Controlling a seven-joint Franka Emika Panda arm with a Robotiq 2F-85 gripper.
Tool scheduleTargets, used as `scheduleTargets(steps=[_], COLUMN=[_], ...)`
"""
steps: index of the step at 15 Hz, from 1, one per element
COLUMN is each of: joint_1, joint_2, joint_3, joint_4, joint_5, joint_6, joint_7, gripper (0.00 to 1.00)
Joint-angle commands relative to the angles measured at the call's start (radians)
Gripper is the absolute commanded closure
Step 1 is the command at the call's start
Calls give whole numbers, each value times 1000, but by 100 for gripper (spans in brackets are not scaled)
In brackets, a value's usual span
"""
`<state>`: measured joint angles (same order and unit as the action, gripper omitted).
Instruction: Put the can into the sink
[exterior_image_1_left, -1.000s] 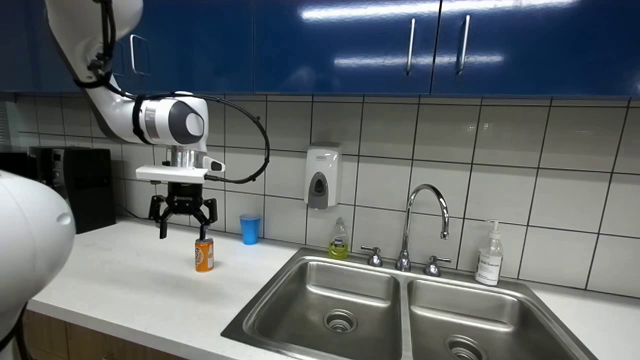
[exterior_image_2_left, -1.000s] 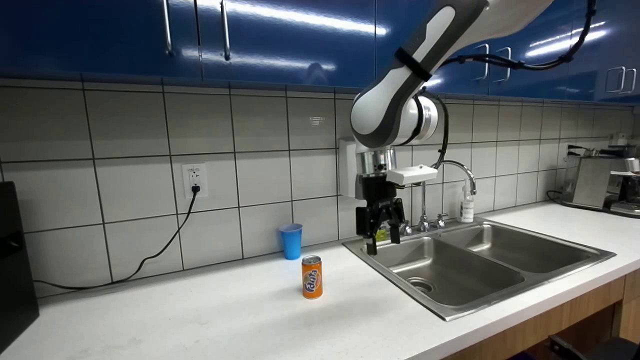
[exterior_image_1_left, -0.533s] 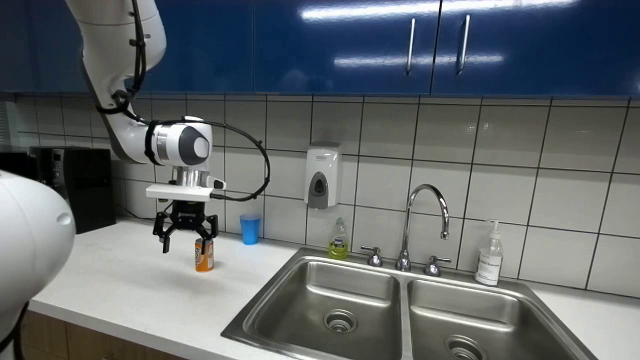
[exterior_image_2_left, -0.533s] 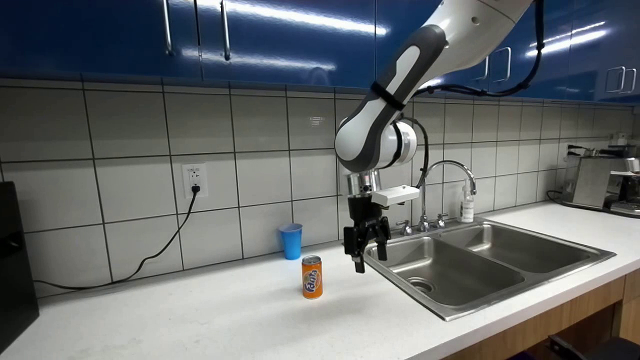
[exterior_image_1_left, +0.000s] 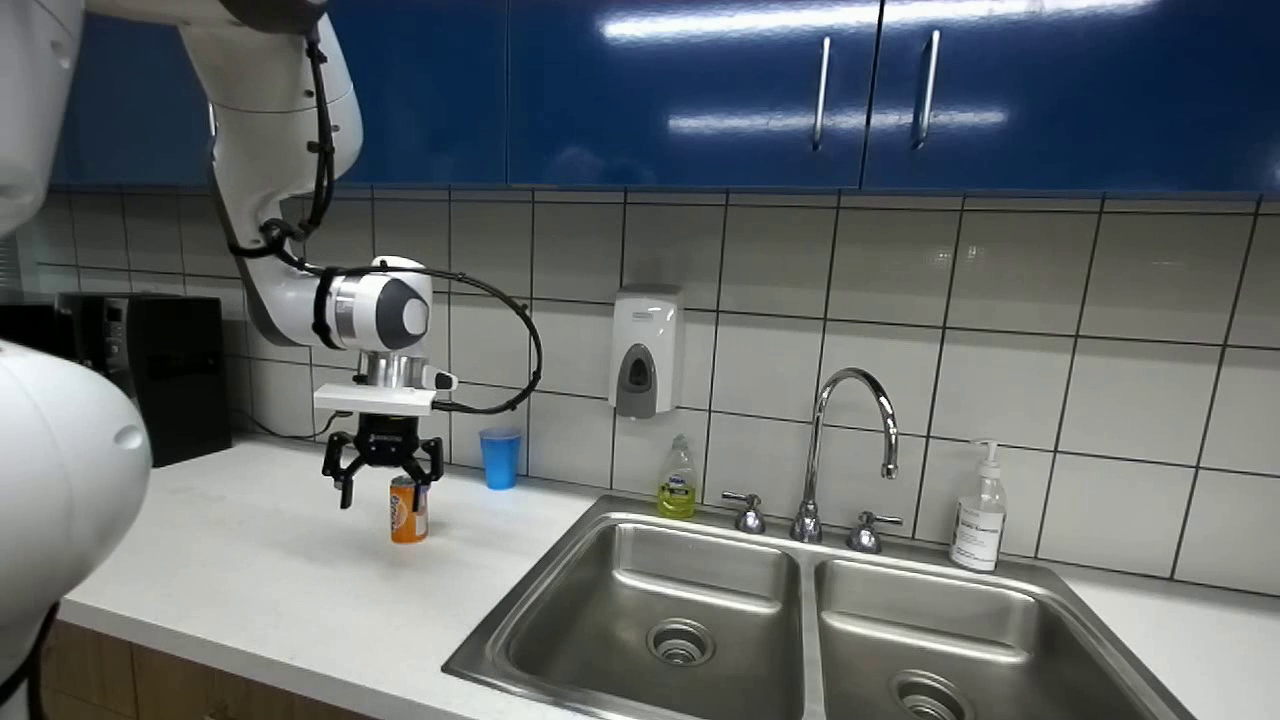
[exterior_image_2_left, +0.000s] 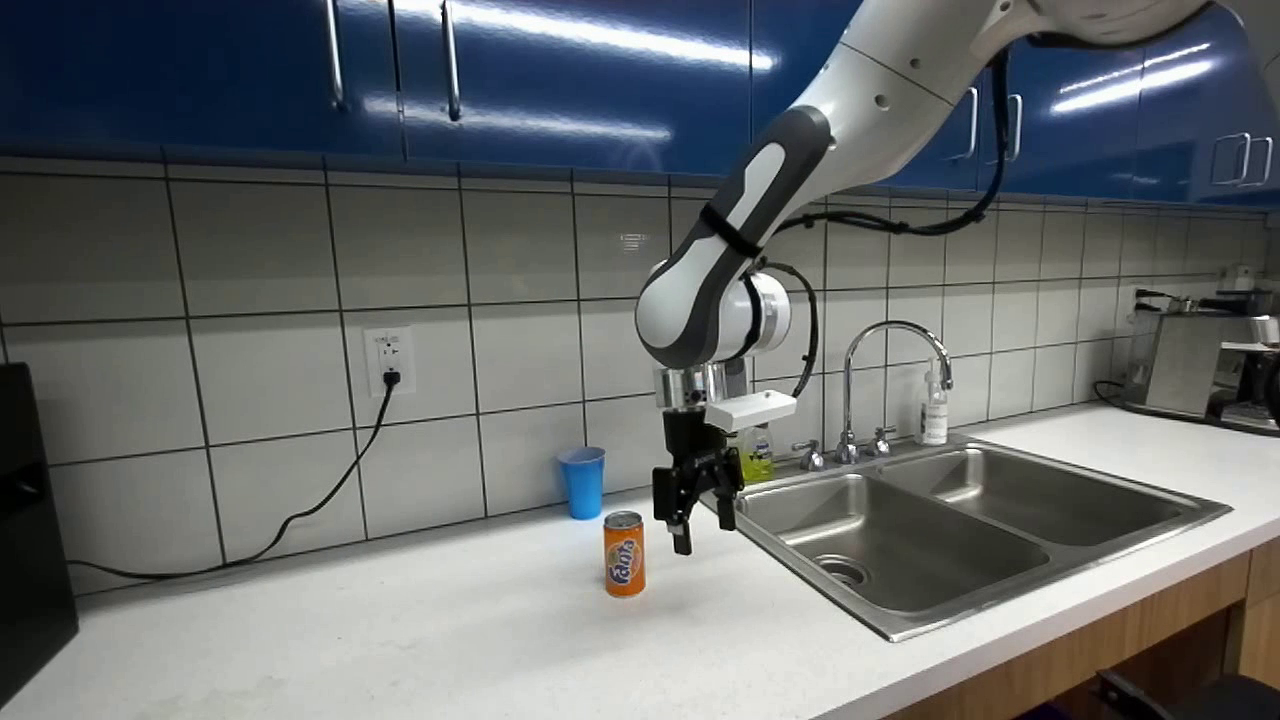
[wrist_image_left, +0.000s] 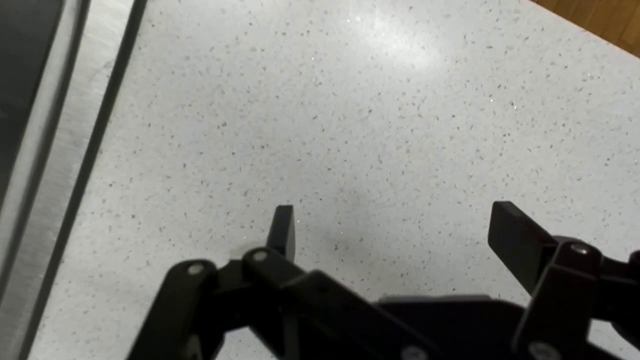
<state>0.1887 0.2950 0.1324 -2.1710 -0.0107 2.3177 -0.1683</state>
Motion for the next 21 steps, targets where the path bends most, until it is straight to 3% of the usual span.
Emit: scheduleTargets(steps=[1, 8, 21], joint_1=[-5, 21, 35], joint_2=[82, 188, 291], joint_3=[15, 23, 3], joint_4=[100, 236, 370], joint_5=[-33, -73, -122], joint_6=[5, 0, 16], joint_7=[-5, 0, 3], gripper=[0, 0, 0])
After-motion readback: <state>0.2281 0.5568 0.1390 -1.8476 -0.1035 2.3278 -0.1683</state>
